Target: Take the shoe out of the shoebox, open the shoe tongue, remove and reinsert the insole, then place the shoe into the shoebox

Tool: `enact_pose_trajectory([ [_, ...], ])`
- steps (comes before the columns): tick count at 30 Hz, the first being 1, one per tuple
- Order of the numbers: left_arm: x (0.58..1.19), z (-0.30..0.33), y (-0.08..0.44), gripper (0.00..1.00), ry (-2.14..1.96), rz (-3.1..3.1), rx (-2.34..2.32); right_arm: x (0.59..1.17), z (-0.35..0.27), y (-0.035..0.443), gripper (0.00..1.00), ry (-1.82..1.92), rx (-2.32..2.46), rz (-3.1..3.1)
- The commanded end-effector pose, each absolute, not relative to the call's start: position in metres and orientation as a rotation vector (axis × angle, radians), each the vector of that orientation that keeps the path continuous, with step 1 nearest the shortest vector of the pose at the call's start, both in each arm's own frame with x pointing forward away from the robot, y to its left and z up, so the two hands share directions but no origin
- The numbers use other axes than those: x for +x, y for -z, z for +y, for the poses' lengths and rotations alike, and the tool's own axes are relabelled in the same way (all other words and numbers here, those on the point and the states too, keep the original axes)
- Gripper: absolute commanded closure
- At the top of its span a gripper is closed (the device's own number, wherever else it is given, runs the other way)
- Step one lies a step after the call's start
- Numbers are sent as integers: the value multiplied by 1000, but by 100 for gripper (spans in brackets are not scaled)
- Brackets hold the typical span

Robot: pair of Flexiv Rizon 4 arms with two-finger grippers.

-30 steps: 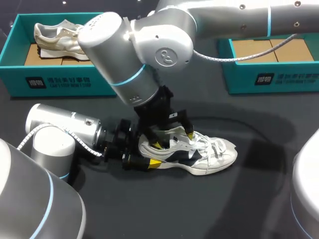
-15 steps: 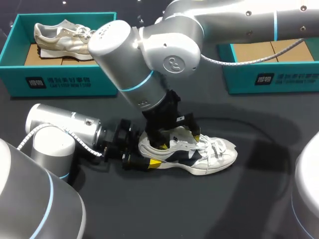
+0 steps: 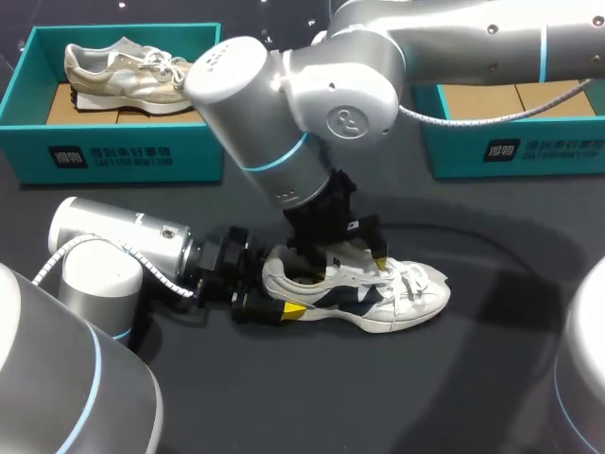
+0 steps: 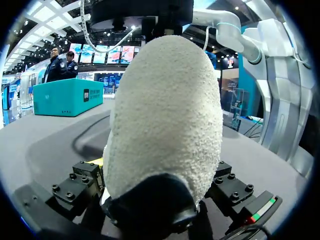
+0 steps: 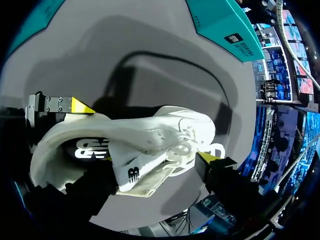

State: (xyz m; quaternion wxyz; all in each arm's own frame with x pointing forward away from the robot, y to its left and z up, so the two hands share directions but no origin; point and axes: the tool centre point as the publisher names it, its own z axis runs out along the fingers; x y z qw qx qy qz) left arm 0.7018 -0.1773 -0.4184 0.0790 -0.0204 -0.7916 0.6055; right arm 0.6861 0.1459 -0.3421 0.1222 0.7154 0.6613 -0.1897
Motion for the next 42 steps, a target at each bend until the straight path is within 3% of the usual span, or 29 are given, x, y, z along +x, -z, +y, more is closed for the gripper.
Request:
enact_pose_trajectory([
  [1, 701, -179, 419, 100, -1810, -2371, -61, 679, 144, 334, 55, 528, 2115, 1901],
  [7, 701, -179, 419, 100, -1810, -2371, -61, 678, 145, 329, 69, 527, 2120, 1915],
  [8, 701, -179, 419, 100, -1810, -2371, -61, 678, 145, 328, 76, 522, 2125, 1920],
  [9, 701, -179, 419, 100, -1810, -2371, -61, 677, 144, 327, 93, 512, 2138, 1930],
  [10, 701, -179, 419, 100, -1810, -2371, -61, 677, 143, 326, 100, 507, 2143, 1934],
  [21, 701, -179, 419, 100, -1810, -2371, -61, 676, 121, 307, 100, 338, 2112, 2294],
  [42, 701, -179, 419, 100, -1810, -2371, -61, 670, 107, 303, 100, 300, 2122, 2305],
])
